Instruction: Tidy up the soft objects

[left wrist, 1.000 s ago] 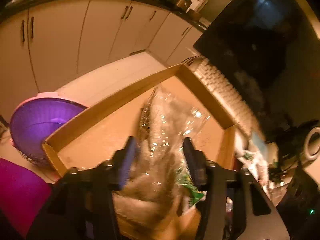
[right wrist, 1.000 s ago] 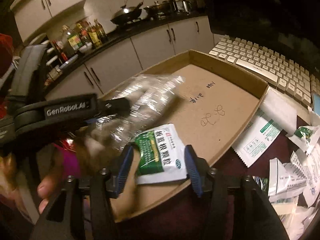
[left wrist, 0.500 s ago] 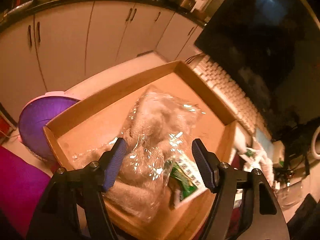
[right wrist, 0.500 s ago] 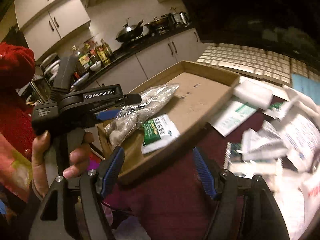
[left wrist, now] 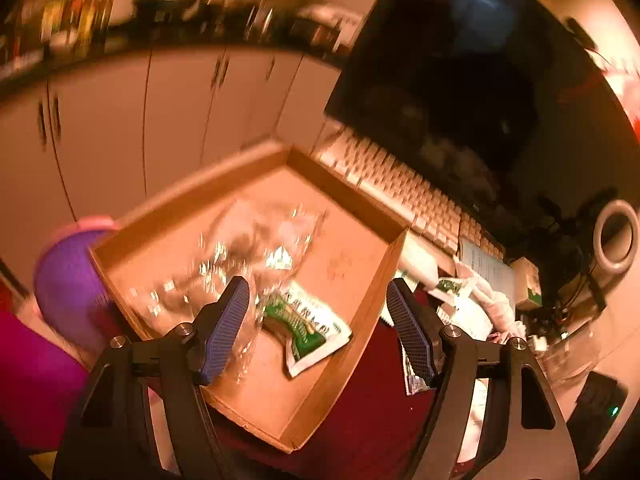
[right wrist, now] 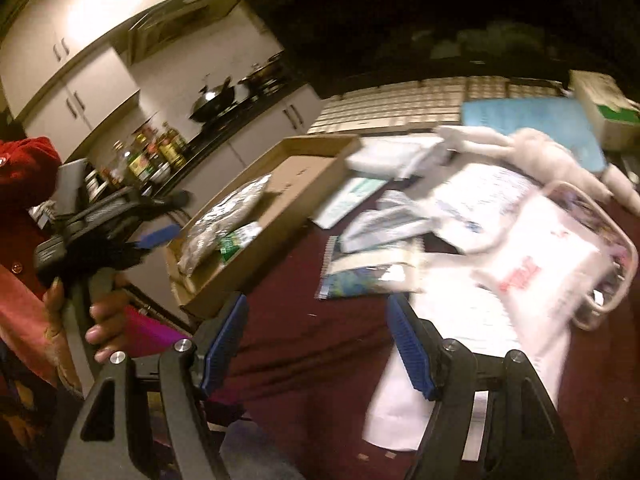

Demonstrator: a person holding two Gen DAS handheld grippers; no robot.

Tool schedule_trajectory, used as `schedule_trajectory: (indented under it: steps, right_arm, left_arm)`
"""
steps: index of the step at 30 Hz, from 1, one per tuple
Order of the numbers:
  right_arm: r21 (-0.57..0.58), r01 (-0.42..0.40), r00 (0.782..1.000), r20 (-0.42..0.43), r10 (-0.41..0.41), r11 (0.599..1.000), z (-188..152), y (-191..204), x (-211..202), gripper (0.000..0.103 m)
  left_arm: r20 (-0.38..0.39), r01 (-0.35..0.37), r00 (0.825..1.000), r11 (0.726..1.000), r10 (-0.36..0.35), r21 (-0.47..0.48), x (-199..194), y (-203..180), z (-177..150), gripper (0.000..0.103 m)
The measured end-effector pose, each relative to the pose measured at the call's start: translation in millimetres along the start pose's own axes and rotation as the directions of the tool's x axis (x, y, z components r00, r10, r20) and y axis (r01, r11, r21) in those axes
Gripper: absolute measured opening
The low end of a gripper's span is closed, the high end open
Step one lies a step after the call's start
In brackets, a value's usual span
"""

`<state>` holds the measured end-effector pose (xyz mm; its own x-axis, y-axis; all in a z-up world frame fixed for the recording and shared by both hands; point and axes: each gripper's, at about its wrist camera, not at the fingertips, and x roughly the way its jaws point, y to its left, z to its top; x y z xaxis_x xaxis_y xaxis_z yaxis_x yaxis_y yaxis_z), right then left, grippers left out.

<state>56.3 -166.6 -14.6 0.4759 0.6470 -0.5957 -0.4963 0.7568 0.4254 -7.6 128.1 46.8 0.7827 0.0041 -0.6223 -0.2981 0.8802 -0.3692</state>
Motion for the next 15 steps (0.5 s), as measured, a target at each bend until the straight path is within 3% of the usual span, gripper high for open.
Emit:
schedule_trajectory:
  steps: [2,6,9,15]
  right_arm:
    - [0.023,0.004,1.000,0.010,-0.004,1.000,-0.7,-10.0,-6.2,0.072]
    - [0.049,0.016,1.000,0.022,-0.017,0.999,-3.2,-26.8,-14.6,0.072]
    - [0.055,0.046,0.998,0.028,-0.047,0.997,-3.0,-34.6,-19.2,0.072]
    - [0.055,0.116,0.991,0.053,-0.119,0.992,-0.6,-48.3,-36.1,0.072]
  left_arm:
    - [-0.040,0.088,0.995,0.995,-0.086,0.042,0.5,-16.4,-3.5,0.072]
    - [-0.167,0.196,0.970,0.976,-0.178,0.099,25.6,-52.0,-18.8,0.072]
    - [-0.247,0.240,0.950,0.954,-0.193,0.178,49.4,-83.0,-28.9,0.072]
    - [-0.293,0.208,0.950,0.919,-0.108,0.335,108.0,-133.1,-40.0,0.072]
